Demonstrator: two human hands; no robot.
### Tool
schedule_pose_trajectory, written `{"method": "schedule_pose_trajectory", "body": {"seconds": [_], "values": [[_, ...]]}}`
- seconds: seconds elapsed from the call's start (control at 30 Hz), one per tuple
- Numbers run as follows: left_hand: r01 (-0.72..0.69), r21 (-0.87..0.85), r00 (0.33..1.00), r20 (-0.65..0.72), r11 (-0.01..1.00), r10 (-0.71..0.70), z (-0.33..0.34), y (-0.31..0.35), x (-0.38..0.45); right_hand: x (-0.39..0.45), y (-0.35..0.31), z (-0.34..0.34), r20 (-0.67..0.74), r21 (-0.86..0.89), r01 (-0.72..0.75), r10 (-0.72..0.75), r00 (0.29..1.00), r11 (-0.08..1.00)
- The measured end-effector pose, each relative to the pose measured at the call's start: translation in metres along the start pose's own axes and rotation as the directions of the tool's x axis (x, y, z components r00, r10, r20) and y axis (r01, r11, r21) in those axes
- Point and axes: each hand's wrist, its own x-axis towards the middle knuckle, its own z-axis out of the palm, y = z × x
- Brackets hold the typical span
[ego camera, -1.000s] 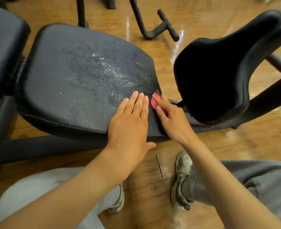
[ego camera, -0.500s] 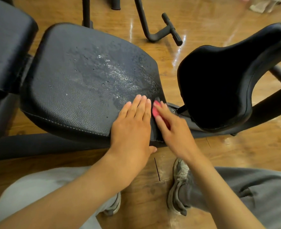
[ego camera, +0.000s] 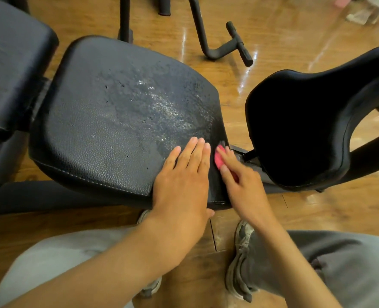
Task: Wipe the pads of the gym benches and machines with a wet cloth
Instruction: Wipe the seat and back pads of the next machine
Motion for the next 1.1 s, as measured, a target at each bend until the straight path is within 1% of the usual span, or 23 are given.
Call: {"method": "schedule_pose_trajectory", "body": {"seconds": [0.07,0.13,0.2,0.27,0.3,0.33,0.4,0.47,0.53,0.63,0.7,0.77,0.83,0.93,1.0,1.03,1.1], "values": [[0.007,0.013,1.000,0.008,1.000,-0.007,0.001,0.000,0.002,-0.011,0.001,-0.002,0.013,0.016,0.041,-0.041,0.999,0.999],[0.008,0.051,1.000,0.023,0.999,-0.009,0.004,0.002,0.003,0.031,0.005,0.001,0.034,-0.049,0.067,-0.065,0.997,0.997],[0.021,0.067,0.999,0.032,0.998,-0.024,0.006,0.003,0.003,0.093,0.016,0.008,0.037,-0.061,0.009,-0.007,0.999,0.998],[0.020,0.075,0.999,0.036,0.997,-0.023,0.005,0.004,0.002,0.125,0.018,0.012,0.014,-0.019,-0.077,0.078,0.997,0.997],[0.012,0.078,0.999,0.037,0.997,-0.015,0.004,0.004,0.001,0.121,0.017,0.014,0.018,-0.015,-0.088,0.088,0.996,0.996],[0.006,0.080,0.999,0.036,0.997,-0.009,0.003,0.004,0.000,0.106,0.015,0.012,0.023,-0.012,-0.068,0.068,0.997,0.998],[-0.004,0.089,0.999,0.042,0.996,0.000,0.002,0.004,-0.001,0.059,0.014,0.007,0.032,-0.009,0.006,-0.006,0.999,1.000],[-0.005,0.083,0.998,0.056,0.997,0.000,0.001,0.004,0.000,0.029,0.017,0.003,0.032,-0.002,0.047,-0.047,0.998,0.999],[-0.010,0.075,0.998,0.063,0.997,0.005,0.001,0.005,0.001,0.050,0.022,0.005,0.041,-0.034,0.055,-0.053,0.998,0.998],[-0.015,0.079,0.998,0.060,0.997,0.010,0.001,0.005,0.000,0.130,0.029,0.014,0.060,-0.030,-0.020,0.022,0.998,0.999],[-0.013,0.079,0.998,0.060,0.997,0.009,0.001,0.005,0.000,0.158,0.029,0.016,0.052,-0.027,-0.070,0.072,0.996,0.997],[-0.012,0.077,0.998,0.066,0.997,0.007,0.001,0.005,0.001,0.144,0.028,0.018,0.047,-0.020,-0.037,0.038,0.998,0.999],[-0.011,0.069,0.997,0.077,0.998,0.005,0.002,0.005,0.001,0.100,0.021,0.015,0.034,0.014,0.003,-0.004,0.999,1.000],[-0.019,0.057,0.996,0.085,0.998,0.015,0.002,0.005,0.002,0.037,0.016,0.013,-0.004,0.008,0.034,-0.034,0.999,0.999],[-0.021,0.057,0.996,0.087,0.998,0.016,0.002,0.005,0.003,0.046,0.016,0.013,0.000,-0.002,0.061,-0.061,0.998,0.998],[-0.022,0.059,0.996,0.091,0.998,0.016,0.002,0.005,0.003,0.066,0.016,0.016,0.008,-0.016,0.064,-0.064,0.998,0.998],[-0.018,0.057,0.996,0.093,0.998,0.013,0.002,0.005,0.002,0.122,0.025,0.025,0.046,-0.036,0.020,-0.018,0.999,0.999]]}}
